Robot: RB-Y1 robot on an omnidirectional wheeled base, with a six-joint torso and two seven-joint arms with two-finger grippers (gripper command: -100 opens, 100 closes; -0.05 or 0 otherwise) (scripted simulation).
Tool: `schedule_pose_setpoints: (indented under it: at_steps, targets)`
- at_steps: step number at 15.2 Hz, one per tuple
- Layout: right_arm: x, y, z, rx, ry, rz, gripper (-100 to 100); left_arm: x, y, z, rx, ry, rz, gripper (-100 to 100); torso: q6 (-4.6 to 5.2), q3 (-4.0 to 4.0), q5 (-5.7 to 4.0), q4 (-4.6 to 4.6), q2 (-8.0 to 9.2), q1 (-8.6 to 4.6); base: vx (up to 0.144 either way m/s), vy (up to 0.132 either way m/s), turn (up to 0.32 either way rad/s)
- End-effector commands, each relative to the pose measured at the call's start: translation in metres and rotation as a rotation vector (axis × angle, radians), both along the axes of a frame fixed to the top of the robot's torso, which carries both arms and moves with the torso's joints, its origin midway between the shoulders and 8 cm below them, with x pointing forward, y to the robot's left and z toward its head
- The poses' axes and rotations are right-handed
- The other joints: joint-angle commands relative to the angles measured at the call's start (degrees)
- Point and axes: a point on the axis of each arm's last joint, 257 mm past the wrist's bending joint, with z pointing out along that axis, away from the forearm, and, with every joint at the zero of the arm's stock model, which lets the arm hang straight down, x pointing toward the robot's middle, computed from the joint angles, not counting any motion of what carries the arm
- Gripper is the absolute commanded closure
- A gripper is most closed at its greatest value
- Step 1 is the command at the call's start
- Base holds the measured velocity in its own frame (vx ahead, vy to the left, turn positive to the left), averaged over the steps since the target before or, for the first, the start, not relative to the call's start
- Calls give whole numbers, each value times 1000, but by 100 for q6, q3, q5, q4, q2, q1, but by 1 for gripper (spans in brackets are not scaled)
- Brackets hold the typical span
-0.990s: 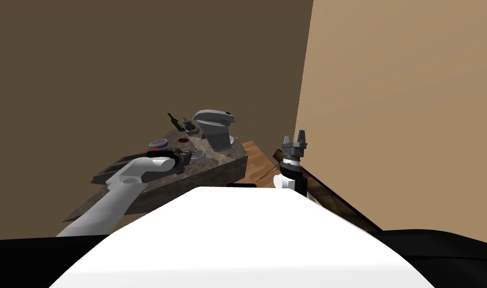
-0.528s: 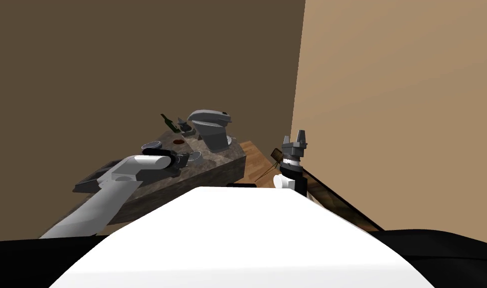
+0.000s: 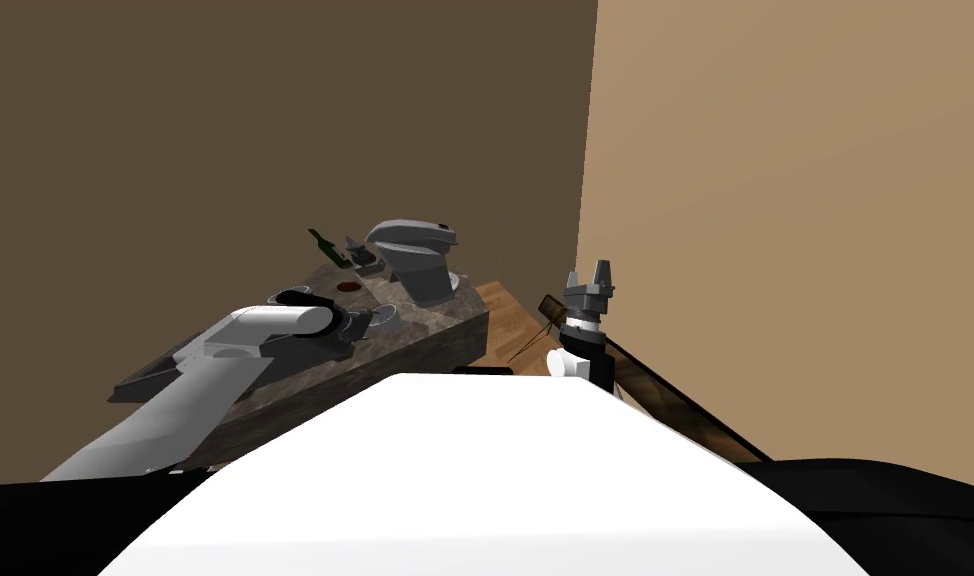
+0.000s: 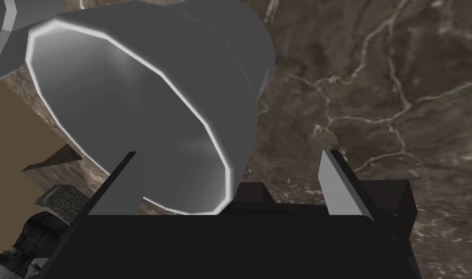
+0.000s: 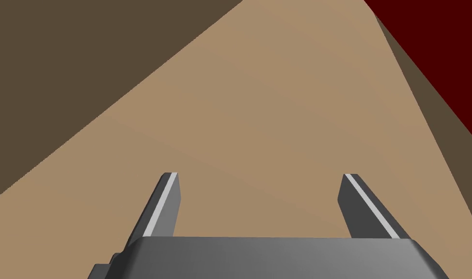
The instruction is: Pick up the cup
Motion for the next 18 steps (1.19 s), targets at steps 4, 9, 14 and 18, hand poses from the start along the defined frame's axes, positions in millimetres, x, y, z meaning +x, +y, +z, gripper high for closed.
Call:
schedule_pose_setpoints:
  at_steps: [4, 9, 14, 18]
  targets:
    - [0, 0, 0, 0, 0, 0, 0, -21, 4, 0, -33, 90, 21, -100, 2, 0, -1, 0, 1, 0, -4, -6, -88]
    - [0, 0, 0, 0, 0, 0, 0, -35, 6, 3, -60, 154, 34, -100, 1, 0, 0, 0, 1, 0, -1, -4, -47]
    - [0, 0, 0, 0, 0, 0, 0, -51, 7, 6, -91, 220, 46, -100, 1, 2, 1, 1, 3, 5, -7, 4, -59]
    - [0, 0, 0, 0, 0, 0, 0, -54, 9, -4, -98, 233, 56, -100, -1, 1, 1, 0, 1, 2, -2, 0, -30]
